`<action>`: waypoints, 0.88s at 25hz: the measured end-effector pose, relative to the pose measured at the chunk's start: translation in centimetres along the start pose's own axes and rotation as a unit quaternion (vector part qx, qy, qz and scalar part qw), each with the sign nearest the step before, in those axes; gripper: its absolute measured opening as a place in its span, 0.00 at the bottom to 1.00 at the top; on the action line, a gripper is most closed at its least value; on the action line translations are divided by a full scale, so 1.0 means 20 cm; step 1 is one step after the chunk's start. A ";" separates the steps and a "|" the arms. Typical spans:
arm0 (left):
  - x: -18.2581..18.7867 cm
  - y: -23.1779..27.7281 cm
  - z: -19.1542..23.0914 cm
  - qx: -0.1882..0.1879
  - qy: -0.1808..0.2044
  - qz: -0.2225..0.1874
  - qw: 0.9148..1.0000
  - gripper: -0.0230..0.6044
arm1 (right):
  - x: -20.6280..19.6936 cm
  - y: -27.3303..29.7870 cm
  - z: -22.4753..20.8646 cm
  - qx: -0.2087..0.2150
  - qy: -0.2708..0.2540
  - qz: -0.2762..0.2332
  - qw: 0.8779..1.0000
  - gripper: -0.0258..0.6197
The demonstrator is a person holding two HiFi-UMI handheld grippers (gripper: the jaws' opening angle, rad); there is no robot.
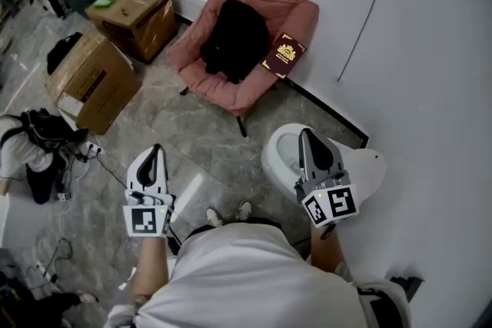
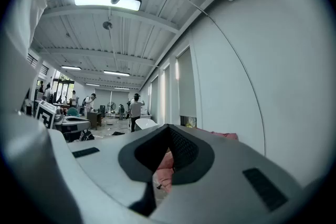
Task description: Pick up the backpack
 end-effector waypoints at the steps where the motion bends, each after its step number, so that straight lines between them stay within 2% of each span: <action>1: 0.00 -0.01 0.00 0.001 -0.001 0.001 1.000 0.04 | 0.00 0.00 0.01 0.001 -0.001 0.000 1.000 0.07; 6: 0.02 -0.02 0.01 0.000 -0.002 0.000 1.000 0.05 | 0.02 0.01 0.03 0.003 0.000 0.001 1.000 0.07; 11: 0.01 -0.03 0.02 -0.002 -0.005 0.008 1.000 0.04 | 0.02 -0.01 0.01 -0.007 0.040 -0.022 0.999 0.07; 17: -0.02 -0.05 0.10 -0.001 -0.005 0.005 1.000 0.05 | 0.02 0.03 0.10 -0.002 0.026 -0.008 1.000 0.07; 22: -0.06 -0.02 0.22 -0.011 0.031 0.002 0.999 0.05 | 0.00 0.08 0.21 0.002 0.020 0.001 1.000 0.07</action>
Point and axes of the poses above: the fingertips, and each gripper's own axes: y forward along the fingers, z to its left, x out of its top, the point moved 8 cm from there along -y, backward along the fingers, and after that the axes turned 1 degree about -z, right-handed, at the moved point
